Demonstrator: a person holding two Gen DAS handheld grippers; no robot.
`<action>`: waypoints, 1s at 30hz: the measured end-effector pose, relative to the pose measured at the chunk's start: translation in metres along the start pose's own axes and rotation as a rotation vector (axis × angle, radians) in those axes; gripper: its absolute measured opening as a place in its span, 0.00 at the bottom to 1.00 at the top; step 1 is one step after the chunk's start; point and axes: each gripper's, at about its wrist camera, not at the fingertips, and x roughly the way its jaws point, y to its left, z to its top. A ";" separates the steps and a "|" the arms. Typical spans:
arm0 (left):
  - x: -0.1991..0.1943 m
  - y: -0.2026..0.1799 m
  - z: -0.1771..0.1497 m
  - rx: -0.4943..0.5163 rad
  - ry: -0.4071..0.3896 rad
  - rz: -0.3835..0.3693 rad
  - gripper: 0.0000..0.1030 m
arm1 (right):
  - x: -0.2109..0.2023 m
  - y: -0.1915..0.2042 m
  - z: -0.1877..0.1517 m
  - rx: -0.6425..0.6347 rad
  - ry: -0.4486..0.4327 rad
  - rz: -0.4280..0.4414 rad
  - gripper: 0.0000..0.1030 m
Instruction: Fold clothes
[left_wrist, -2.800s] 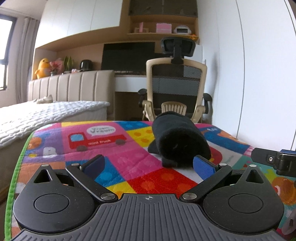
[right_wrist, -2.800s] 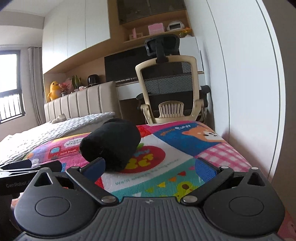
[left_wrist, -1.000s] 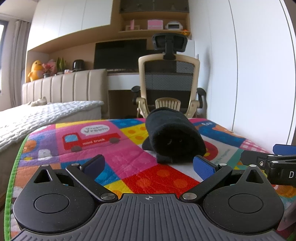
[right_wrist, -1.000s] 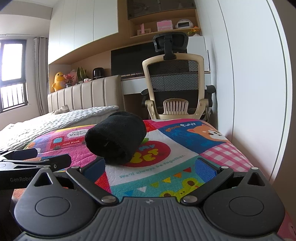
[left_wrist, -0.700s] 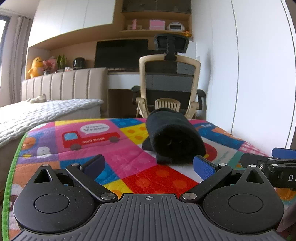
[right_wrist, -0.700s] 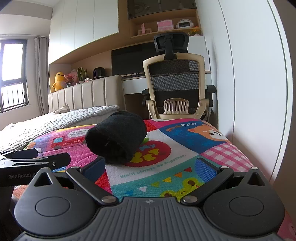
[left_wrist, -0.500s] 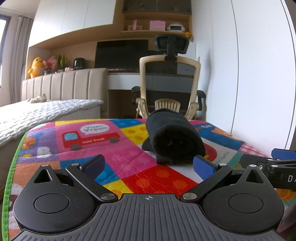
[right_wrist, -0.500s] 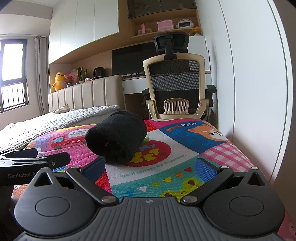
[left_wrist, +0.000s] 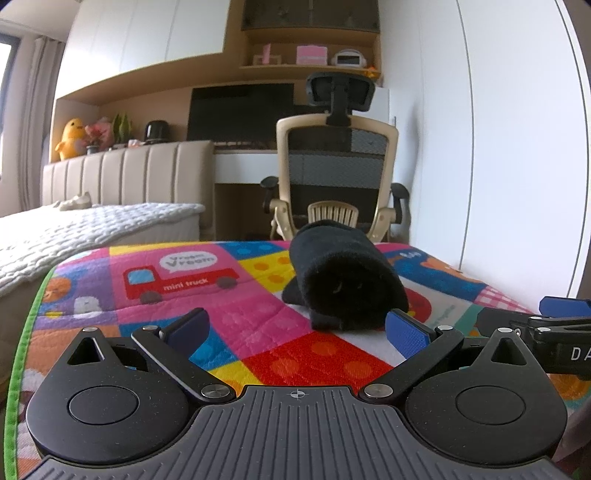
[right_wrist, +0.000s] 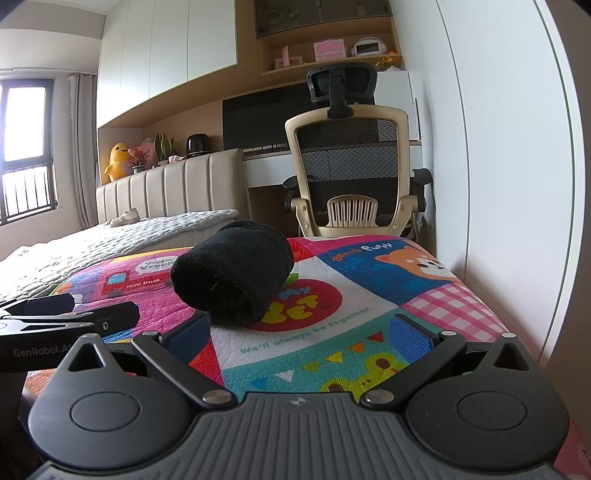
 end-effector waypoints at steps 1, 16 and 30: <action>0.000 0.000 0.000 0.001 -0.001 0.003 1.00 | 0.000 0.000 0.000 0.000 0.001 0.000 1.00; 0.002 -0.003 0.000 0.024 0.010 0.006 1.00 | 0.000 -0.004 -0.001 0.015 0.000 0.017 1.00; -0.001 0.001 0.000 0.000 -0.004 -0.008 1.00 | 0.004 0.004 -0.001 -0.035 0.021 0.001 1.00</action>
